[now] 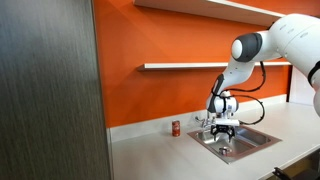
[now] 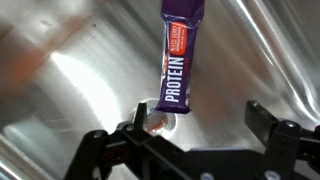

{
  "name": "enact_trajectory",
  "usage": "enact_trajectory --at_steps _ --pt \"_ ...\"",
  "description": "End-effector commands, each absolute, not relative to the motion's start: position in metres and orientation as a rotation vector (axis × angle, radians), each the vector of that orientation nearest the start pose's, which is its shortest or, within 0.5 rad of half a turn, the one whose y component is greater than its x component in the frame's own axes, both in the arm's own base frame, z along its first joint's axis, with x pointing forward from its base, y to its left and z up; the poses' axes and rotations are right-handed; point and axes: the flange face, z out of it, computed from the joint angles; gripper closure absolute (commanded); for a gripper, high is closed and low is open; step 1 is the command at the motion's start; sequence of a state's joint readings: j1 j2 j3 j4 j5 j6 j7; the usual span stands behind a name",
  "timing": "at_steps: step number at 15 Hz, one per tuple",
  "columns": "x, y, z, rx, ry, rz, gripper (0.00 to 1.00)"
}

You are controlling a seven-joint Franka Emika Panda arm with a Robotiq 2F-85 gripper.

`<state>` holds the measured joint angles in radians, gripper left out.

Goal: Put the purple snack inside the sink.

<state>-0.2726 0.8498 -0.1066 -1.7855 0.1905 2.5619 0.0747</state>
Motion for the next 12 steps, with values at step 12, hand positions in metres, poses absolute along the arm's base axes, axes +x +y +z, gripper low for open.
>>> enact_trajectory --at_steps 12 --pt "0.538 -0.129 0.165 -3.213 0.042 0.131 0.0"
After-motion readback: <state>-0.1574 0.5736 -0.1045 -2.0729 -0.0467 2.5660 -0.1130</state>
